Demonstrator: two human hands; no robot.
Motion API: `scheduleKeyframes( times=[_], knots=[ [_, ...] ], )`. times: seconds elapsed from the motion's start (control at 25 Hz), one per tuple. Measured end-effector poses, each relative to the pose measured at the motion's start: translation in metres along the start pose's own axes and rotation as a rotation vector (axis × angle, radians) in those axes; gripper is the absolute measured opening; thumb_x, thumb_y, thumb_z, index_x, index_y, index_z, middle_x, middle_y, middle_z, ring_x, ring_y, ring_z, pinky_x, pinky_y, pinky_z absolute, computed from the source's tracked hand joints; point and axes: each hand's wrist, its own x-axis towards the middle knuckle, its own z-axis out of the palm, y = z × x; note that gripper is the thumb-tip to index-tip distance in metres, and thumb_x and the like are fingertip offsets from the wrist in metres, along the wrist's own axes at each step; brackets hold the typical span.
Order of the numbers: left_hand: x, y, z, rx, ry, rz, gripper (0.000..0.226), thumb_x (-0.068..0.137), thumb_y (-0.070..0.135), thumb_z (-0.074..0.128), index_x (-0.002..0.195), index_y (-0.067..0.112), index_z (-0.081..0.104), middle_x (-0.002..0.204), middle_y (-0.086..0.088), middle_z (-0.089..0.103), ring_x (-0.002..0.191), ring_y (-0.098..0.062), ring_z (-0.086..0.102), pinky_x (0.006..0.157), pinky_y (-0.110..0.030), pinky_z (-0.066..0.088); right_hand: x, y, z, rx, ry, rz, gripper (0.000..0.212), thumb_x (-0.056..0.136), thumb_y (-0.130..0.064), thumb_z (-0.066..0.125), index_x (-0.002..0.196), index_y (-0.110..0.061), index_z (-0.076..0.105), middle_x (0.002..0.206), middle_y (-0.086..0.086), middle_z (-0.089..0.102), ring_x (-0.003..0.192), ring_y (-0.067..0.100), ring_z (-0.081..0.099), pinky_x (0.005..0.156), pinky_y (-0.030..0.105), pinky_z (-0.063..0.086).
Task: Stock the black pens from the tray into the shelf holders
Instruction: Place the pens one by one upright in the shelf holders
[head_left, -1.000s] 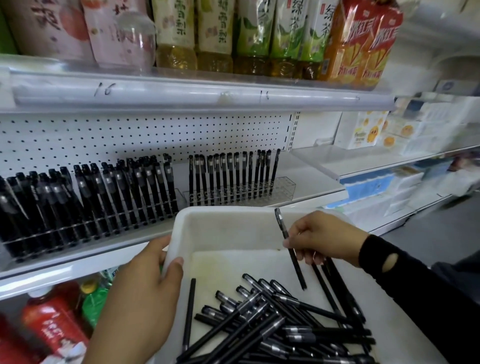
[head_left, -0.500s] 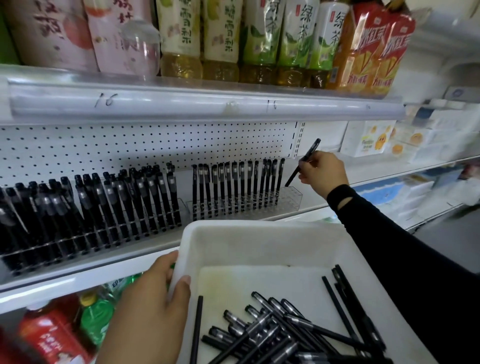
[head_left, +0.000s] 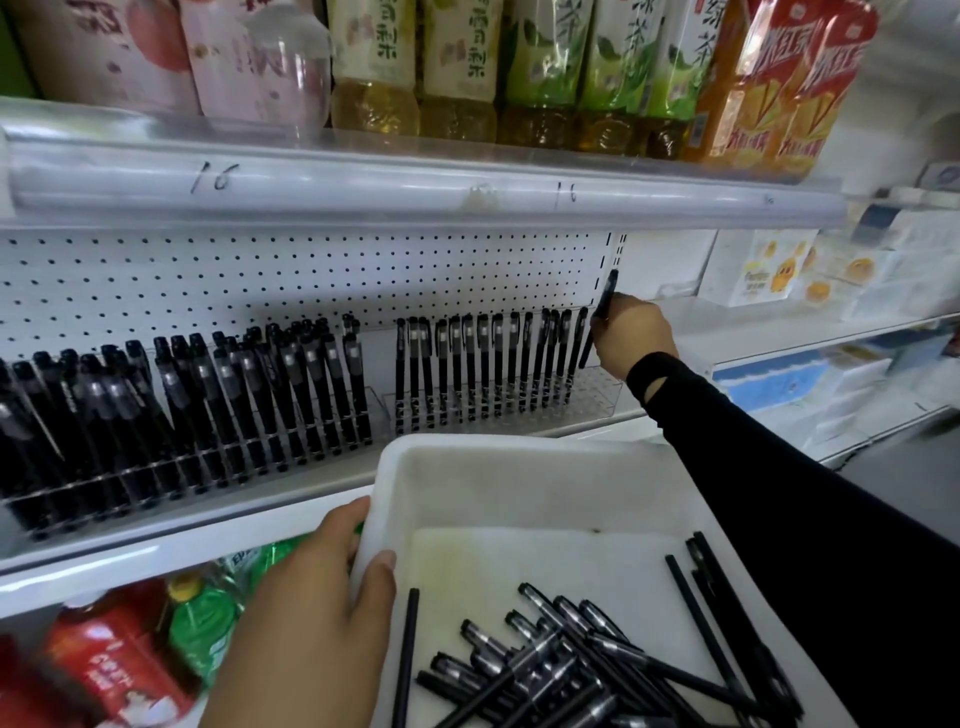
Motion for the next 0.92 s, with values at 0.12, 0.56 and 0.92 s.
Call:
scheduleKeyframes(
  times=[0.12, 0.56, 0.92],
  knots=[
    [-0.001, 0.000, 0.001, -0.013, -0.016, -0.012, 0.041, 0.095, 0.029, 0.056, 0.133, 0.044, 0.050, 0.089, 0.017, 0.064, 0.084, -0.005, 0.064, 0.066, -0.021, 0.043, 0.002, -0.003, 0.001, -0.080, -0.052, -0.001, 0.017, 0.099, -0.015, 0.049, 0.094, -0.005, 0.062, 0.099, 0.020, 0.069, 0.092, 0.036, 0.067, 0.068, 0.028, 0.040],
    [-0.003, 0.000, 0.001, -0.024, -0.017, -0.005, 0.039, 0.094, 0.027, 0.057, 0.128, 0.044, 0.053, 0.090, 0.019, 0.067, 0.084, -0.004, 0.065, 0.072, -0.025, 0.049, 0.000, 0.011, 0.023, -0.173, -0.257, 0.045, 0.022, 0.099, -0.027, 0.054, 0.086, -0.010, 0.053, 0.107, 0.021, 0.068, 0.082, 0.032, 0.054, 0.070, 0.030, 0.037],
    [-0.007, 0.001, -0.001, -0.051, -0.019, 0.004, 0.032, 0.095, 0.027, 0.055, 0.119, 0.048, 0.053, 0.083, 0.019, 0.066, 0.076, -0.002, 0.064, 0.061, -0.020, 0.043, -0.062, 0.010, -0.044, -0.022, -0.113, -0.020, 0.010, 0.092, -0.030, 0.065, 0.093, -0.020, 0.068, 0.088, 0.002, 0.069, 0.092, 0.026, 0.064, 0.073, 0.026, 0.040]
  ],
)
